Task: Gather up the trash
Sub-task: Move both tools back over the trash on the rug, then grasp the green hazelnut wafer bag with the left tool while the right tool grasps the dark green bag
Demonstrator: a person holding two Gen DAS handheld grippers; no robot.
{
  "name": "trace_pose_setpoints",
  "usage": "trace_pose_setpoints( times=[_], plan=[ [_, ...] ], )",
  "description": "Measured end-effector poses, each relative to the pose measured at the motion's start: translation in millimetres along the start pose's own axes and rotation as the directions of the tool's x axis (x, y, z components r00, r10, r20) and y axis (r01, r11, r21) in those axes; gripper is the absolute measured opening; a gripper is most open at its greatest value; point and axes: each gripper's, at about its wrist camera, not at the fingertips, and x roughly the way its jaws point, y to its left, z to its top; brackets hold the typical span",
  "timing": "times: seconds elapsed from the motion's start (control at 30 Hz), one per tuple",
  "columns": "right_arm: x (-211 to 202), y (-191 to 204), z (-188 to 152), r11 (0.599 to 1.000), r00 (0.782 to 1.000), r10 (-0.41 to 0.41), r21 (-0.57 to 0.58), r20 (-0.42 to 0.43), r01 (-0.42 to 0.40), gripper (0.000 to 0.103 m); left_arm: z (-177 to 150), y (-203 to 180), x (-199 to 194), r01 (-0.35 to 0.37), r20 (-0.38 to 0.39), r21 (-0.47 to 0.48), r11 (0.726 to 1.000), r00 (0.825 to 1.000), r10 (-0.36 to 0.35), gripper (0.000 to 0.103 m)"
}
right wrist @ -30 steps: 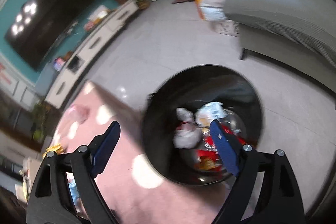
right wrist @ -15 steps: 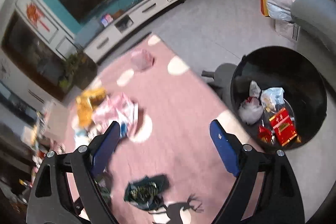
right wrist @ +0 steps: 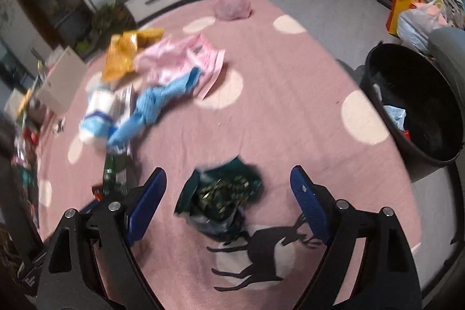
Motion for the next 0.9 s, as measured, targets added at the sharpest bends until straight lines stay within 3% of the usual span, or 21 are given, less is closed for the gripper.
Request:
trace_pose_setpoints(
  times=[0.1, 0.2, 0.3, 0.37, 0.5, 0.63, 0.9],
  plan=[
    [3.3, 9.5, -3.9, 1.000, 1.000, -0.007, -0.025, -0.007, 0.006, 0.085, 0.6, 0.1, 1.3, 0.017, 0.000, 0.000, 1.000, 1.000, -0.017, 0.069],
    [8.5, 16.3, -8.1, 0.999, 1.000, -0.007, -0.050, -0.024, 0.006, 0.085, 0.8, 1.9, 0.9, 0.008, 0.011, -0.003, 1.000, 1.000, -0.008, 0.060],
    [17.3, 21.3, -11.4, 0.998, 0.999, -0.013, -0.069, -0.049, 0.010, 0.085, 3.5, 4.9, 3.9, 0.052, 0.004, -0.035, 0.998, 0.999, -0.052, 0.049],
    [20.0, 22.9, -11.4, 0.997, 0.998, -0.012, -0.077, -0.055, 0.008, 0.085, 3.7, 7.4, 4.1, 0.063, 0.008, -0.053, 0.997, 0.998, -0.062, 0.048],
    [23.0, 24.2, -12.6, 0.995, 0.998, -0.030, -0.099, -0.061, 0.024, 0.074, 3.0, 10.2, 3.4, 0.090, 0.005, -0.070, 0.994, 0.996, -0.090, 0.042],
    [23.7, 25.1, -13.9, 0.989, 0.996, -0.070, -0.131, -0.048, 0.063, 0.056, 4.0, 7.8, -1.6, 0.100, 0.023, -0.071, 0.992, 0.995, -0.099, 0.041],
    [19.2, 22.9, -11.4, 0.990, 0.998, -0.052, -0.135, -0.031, 0.047, 0.045, 6.4, 6.9, -16.5, 0.149, 0.062, -0.074, 0.986, 0.988, -0.144, 0.041]
  ],
)
